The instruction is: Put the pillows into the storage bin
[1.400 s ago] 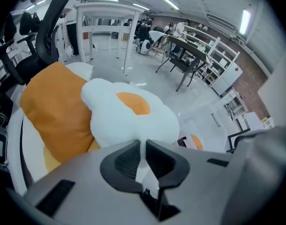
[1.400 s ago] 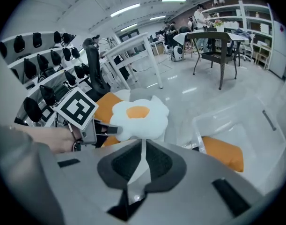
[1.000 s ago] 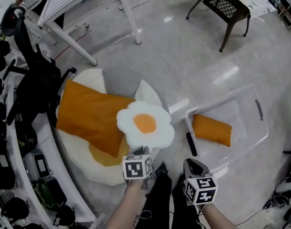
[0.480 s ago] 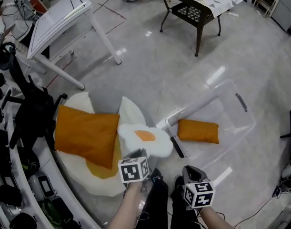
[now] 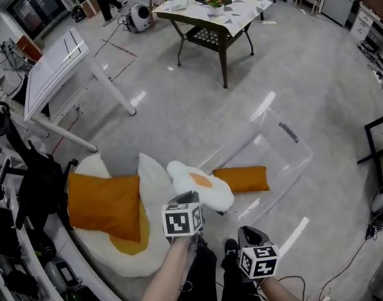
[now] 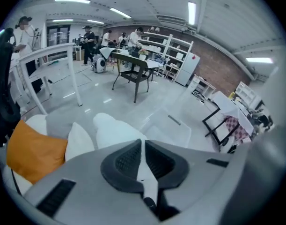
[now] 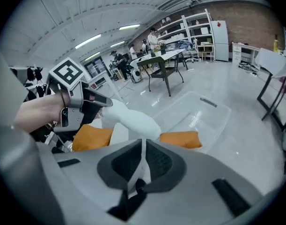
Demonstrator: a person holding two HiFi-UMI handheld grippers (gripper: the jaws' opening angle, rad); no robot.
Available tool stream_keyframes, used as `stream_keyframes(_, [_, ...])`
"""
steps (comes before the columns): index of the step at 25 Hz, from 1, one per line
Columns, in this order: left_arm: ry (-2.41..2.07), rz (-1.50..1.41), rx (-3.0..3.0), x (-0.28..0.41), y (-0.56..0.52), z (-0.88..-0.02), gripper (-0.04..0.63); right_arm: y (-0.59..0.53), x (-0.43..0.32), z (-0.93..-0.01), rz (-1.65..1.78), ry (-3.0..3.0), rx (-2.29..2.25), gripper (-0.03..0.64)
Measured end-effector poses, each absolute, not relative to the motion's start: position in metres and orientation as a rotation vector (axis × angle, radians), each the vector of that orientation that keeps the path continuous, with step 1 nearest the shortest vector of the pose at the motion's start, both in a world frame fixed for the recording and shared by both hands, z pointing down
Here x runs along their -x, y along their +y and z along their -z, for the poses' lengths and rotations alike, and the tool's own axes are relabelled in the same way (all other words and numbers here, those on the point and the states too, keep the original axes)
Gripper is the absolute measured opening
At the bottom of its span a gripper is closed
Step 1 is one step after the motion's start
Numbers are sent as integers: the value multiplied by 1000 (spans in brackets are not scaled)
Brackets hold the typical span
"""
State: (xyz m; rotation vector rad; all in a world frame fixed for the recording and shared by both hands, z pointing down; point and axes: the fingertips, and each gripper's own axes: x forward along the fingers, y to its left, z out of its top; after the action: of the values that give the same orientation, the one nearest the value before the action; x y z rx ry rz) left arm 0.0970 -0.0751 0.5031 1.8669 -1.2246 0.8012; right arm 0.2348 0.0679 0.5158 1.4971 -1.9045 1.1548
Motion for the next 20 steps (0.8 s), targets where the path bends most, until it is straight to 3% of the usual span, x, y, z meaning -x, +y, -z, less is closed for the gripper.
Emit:
stream_keyframes(12, [-1066, -964, -2101, -272, -112, -508, 31, 124, -349, -520, -1263, -1700, -1767, 26])
stream_keyframes(14, [-1091, -1038, -2106, -287, -115, -517, 60, 135, -366, -525, -1286, -1659, -1801, 26])
stream_keyframes(20, [-1093, -983, -2094, -295, -90, -523, 61, 161, -382, -532, -1343, -1613, -1829, 26])
